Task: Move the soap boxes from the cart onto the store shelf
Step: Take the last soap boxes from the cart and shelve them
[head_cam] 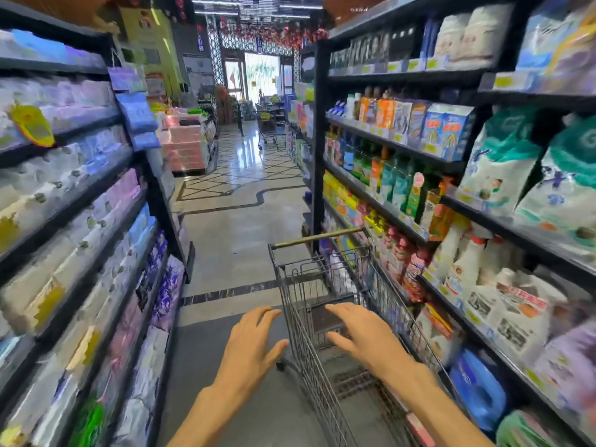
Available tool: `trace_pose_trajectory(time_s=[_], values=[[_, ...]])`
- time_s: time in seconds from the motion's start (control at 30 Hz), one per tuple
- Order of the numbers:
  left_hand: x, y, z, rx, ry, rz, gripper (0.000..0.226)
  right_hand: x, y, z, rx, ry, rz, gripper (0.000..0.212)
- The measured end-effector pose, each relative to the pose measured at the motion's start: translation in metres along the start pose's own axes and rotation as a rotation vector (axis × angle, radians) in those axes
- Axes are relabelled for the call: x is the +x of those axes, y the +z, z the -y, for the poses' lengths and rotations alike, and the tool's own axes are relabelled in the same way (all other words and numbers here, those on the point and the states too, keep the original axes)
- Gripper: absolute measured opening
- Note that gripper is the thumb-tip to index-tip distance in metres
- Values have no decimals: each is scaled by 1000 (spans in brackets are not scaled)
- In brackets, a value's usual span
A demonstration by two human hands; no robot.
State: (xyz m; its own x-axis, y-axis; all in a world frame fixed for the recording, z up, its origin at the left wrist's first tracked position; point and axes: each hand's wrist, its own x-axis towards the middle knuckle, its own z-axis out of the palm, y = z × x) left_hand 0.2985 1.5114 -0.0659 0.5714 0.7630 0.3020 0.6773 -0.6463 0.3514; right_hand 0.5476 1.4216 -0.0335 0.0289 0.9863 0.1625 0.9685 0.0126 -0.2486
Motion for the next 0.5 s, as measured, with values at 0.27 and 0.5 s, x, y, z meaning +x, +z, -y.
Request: trace_pose_trajectory(time_s=[0.27, 0.5], values=[[174, 67, 27, -69, 312, 134, 61, 69, 13, -65, 14, 342, -76, 58], [268, 118, -4, -178, 637, 314, 60, 59, 12, -93, 3, 730, -143, 58]])
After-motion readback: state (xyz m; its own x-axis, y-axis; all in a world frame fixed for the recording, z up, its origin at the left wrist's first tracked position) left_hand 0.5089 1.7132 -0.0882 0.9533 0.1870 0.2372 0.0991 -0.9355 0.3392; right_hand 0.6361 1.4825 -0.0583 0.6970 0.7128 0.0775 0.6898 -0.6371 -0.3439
